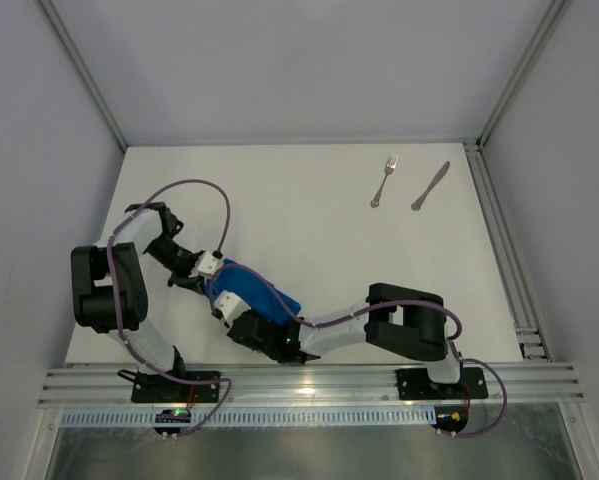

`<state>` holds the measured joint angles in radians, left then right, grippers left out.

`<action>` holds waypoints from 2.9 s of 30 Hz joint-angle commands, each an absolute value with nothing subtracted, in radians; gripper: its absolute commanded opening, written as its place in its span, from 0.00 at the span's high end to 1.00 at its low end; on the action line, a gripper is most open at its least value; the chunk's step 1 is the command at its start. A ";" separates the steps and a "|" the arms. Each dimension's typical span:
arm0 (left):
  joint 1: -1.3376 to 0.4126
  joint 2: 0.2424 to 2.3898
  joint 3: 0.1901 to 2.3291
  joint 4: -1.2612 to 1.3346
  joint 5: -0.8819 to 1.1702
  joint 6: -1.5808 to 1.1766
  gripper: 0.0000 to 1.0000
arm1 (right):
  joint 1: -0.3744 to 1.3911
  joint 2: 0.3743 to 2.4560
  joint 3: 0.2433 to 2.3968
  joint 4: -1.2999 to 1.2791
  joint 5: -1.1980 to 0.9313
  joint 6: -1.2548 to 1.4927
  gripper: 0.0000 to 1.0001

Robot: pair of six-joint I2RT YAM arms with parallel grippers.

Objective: Fold the napkin into a case and place the utensils inside
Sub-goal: Fold the 2/3-rectangle-folded napkin at the center of the board.

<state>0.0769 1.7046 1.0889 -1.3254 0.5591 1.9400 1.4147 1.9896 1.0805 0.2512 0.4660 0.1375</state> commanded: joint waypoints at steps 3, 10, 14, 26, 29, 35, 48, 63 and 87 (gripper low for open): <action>0.072 1.709 1.123 -1.447 0.575 1.936 1.00 | 1.417 1.937 1.078 0.213 0.410 0.173 0.93; 0.074 1.704 1.120 -1.448 0.572 1.943 0.82 | 1.371 1.919 1.019 0.267 0.244 0.227 0.96; 0.077 1.698 1.118 -1.480 0.566 1.967 0.60 | 1.350 1.913 1.002 0.299 0.160 0.245 0.96; 0.166 1.831 1.362 -1.664 0.626 1.907 0.55 | 1.292 1.922 0.985 0.341 0.015 0.271 0.96; 0.176 1.855 1.374 -1.661 0.791 1.867 0.53 | 1.290 1.921 0.980 0.347 0.014 0.278 0.96; 0.130 1.760 1.255 -1.295 0.940 1.397 0.56 | 1.285 1.921 0.979 0.345 0.020 0.282 0.96; 0.000 1.729 1.118 -0.871 0.606 0.953 0.59 | 1.279 1.913 0.974 0.350 0.025 0.281 0.96; -0.066 1.759 1.039 -0.781 0.465 1.029 0.95 | 1.203 1.876 0.917 0.422 -0.106 0.370 0.96; -0.074 1.683 0.930 -0.664 0.419 1.241 1.00 | 1.055 1.829 0.928 0.442 -0.178 0.586 0.89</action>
<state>-0.0727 1.6638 0.9623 -0.7387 0.5041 1.1790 1.0584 1.8904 0.8921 0.4225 -0.1936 0.5568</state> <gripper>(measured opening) 0.007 0.106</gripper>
